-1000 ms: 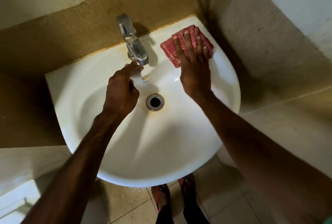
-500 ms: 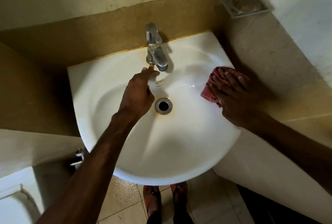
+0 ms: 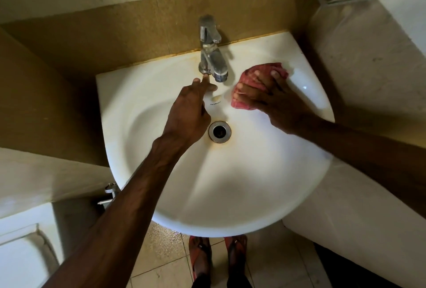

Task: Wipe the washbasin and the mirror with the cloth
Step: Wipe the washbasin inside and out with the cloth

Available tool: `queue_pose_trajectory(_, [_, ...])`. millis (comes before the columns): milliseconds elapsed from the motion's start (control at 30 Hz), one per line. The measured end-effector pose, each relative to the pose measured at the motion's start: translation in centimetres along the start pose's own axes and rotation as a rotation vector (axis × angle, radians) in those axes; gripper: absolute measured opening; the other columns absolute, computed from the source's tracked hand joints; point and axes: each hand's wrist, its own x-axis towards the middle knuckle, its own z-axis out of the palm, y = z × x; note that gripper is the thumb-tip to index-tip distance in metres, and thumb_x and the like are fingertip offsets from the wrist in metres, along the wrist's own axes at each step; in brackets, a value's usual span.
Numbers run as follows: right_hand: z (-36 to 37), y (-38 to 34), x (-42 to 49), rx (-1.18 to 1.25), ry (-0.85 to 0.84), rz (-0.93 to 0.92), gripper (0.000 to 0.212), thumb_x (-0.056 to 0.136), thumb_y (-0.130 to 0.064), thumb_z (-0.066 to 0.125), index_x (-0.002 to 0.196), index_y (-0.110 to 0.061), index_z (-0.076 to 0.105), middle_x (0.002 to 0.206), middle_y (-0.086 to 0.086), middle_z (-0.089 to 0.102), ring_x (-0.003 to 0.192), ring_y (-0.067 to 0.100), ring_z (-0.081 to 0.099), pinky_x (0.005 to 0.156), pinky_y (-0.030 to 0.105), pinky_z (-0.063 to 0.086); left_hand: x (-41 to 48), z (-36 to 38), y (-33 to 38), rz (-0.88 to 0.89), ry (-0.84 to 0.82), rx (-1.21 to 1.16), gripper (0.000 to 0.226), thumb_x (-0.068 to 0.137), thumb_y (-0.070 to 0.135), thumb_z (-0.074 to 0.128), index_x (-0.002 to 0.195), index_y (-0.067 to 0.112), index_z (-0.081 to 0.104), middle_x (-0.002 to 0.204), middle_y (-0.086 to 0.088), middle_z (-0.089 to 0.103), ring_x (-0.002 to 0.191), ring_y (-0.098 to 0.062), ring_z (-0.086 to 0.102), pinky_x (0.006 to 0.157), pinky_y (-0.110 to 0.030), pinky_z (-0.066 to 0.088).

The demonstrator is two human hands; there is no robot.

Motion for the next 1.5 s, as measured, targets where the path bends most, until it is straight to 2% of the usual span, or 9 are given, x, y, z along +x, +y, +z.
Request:
queue_pose_trajectory(133, [-0.2,0.1,2.3,0.080,-0.013,-0.152,0.070,0.103,0.008,0.023,0.162,-0.028,0.033,0.170,0.006,0.032,0.157,0.045,0.025,0.122,0.072,0.024,0.0,0.1,0.2,0.010,0.010,0.004,0.065,0.084,-0.010,0.046,0.145,0.015,0.050,0.142,0.000,0.058,0.134,-0.024,0.048,0.102,-0.016,0.031])
queue_pose_trajectory(233, [-1.8,-0.4,4.6,0.095,-0.013,-0.240,0.072,0.104,0.000,0.000,0.167,-0.029,0.020,0.175,0.005,0.016,0.160,0.045,0.012,0.125,0.068,0.016,0.0,-0.4,0.7,-0.001,0.056,-0.033,0.064,0.081,-0.002,0.042,0.143,0.012,0.052,0.133,-0.009,0.065,0.119,-0.029,0.060,0.099,-0.026,0.044])
queue_pose_trajectory(367, [-1.8,-2.6,7.2,0.086,-0.003,-0.218,0.073,0.105,0.004,0.012,0.167,-0.031,-0.005,0.176,0.007,-0.004,0.161,0.043,0.003,0.128,0.064,0.009,-0.7,-0.8,1.7,-0.047,0.178,-0.132,0.060,0.076,0.010,0.035,0.132,0.002,0.054,0.113,-0.012,0.071,0.090,-0.026,0.065,0.076,-0.007,0.037])
queue_pose_trajectory(600, [-0.7,1.6,4.0,0.213,0.138,0.074,0.077,0.097,0.008,0.052,0.163,-0.028,0.033,0.171,0.006,0.029,0.160,0.033,0.023,0.128,0.054,0.025,-0.6,1.0,1.1,-0.017,0.097,0.127,0.083,0.074,-0.016,0.049,0.153,0.010,0.040,0.160,-0.009,0.039,0.150,-0.027,0.034,0.123,-0.040,0.032])
queue_pose_trajectory(700, [-1.1,3.8,1.6,0.198,0.055,0.242,0.089,0.098,-0.005,0.064,0.167,-0.032,0.016,0.175,0.001,0.016,0.163,0.025,0.014,0.127,0.048,0.025,-0.7,0.9,1.5,-0.024,0.022,0.218,0.087,0.079,-0.014,0.057,0.157,0.013,0.033,0.167,-0.004,0.025,0.155,-0.025,0.021,0.124,-0.042,0.030])
queue_pose_trajectory(967, [-3.6,1.7,-3.0,0.109,0.011,0.480,0.077,0.096,-0.019,0.064,0.164,-0.027,0.029,0.173,0.005,0.025,0.160,0.032,0.023,0.127,0.048,0.025,-1.8,3.1,4.3,-0.020,-0.120,0.453,0.096,0.091,0.012,0.064,0.161,0.010,-0.002,0.170,-0.009,-0.006,0.158,-0.029,-0.006,0.128,-0.042,0.009])
queue_pose_trajectory(1100, [-4.5,0.3,-6.6,0.193,-0.050,0.500,0.063,0.087,-0.018,0.061,0.149,-0.022,0.057,0.164,0.008,0.044,0.153,0.043,0.036,0.118,0.055,0.037,-1.9,3.3,4.3,0.007,-0.110,0.544,0.089,0.097,0.017,0.055,0.160,0.006,-0.007,0.169,-0.013,-0.008,0.157,-0.029,-0.007,0.129,-0.043,0.009])
queue_pose_trajectory(1267, [-5.1,-1.5,-8.4,0.226,-0.075,0.475,0.051,0.100,-0.034,0.035,0.136,-0.024,0.068,0.157,0.000,0.054,0.152,0.032,0.041,0.118,0.051,0.038,-1.9,3.0,4.2,0.015,-0.124,0.547,0.089,0.096,0.010,0.054,0.160,0.007,-0.008,0.169,-0.011,-0.009,0.158,-0.028,-0.007,0.129,-0.041,0.010])
queue_pose_trajectory(1500, [-5.5,-2.1,-6.4,0.150,-0.178,0.493,0.041,0.093,-0.028,0.057,0.131,-0.020,0.070,0.146,0.004,0.064,0.141,0.035,0.054,0.117,0.049,0.040,-1.9,3.0,4.1,0.017,-0.102,0.503,0.093,0.092,-0.001,0.058,0.161,0.010,-0.003,0.170,-0.008,-0.004,0.158,-0.027,-0.002,0.126,-0.042,0.024])
